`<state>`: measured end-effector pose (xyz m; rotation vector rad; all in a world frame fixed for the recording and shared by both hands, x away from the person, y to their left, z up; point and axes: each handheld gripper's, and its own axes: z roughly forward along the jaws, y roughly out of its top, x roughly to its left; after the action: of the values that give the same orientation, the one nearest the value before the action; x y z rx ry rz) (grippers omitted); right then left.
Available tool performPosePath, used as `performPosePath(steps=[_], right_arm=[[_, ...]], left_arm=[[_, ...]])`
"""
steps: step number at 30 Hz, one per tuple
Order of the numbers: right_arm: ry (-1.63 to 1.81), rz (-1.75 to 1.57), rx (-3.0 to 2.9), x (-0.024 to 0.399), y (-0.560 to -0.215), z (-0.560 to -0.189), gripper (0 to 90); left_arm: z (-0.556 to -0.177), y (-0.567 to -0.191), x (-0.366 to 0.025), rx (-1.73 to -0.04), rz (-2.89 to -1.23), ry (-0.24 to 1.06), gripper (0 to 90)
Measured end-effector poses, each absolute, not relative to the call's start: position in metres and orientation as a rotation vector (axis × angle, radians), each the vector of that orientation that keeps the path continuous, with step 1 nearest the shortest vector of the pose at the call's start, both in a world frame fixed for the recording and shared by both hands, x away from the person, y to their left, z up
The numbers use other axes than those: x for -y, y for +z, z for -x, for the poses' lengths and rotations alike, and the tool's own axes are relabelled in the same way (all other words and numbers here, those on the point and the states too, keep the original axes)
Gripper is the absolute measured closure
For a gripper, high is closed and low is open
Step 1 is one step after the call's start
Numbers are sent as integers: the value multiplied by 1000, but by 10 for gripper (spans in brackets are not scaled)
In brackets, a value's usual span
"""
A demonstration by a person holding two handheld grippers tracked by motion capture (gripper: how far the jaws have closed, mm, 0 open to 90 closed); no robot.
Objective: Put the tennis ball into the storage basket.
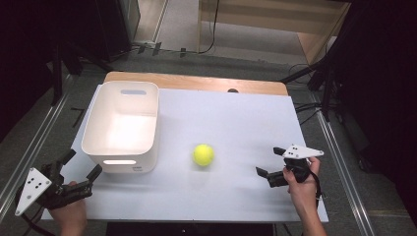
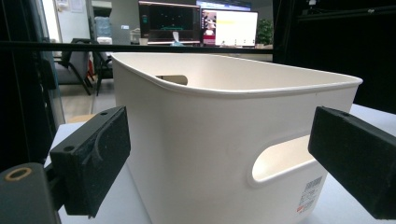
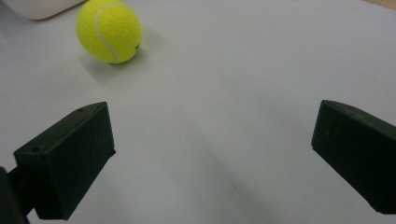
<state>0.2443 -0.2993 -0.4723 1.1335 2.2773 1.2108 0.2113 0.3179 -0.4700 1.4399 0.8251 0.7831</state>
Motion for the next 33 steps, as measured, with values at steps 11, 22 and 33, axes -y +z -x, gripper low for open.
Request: performPosePath(steps=[11, 22, 33], right_arm=[[1174, -1090, -2369, 287, -469, -256, 0], [1110, -1051, -2455, 272, -467, -267, 0], [1035, -1020, -2515, 258, -461, -280, 0]], left_arm=[[-211, -470, -317, -826, -1438, 779, 58], [-211, -470, -317, -825, -1437, 779, 58], [-211, -470, -317, -826, -1436, 779, 58]])
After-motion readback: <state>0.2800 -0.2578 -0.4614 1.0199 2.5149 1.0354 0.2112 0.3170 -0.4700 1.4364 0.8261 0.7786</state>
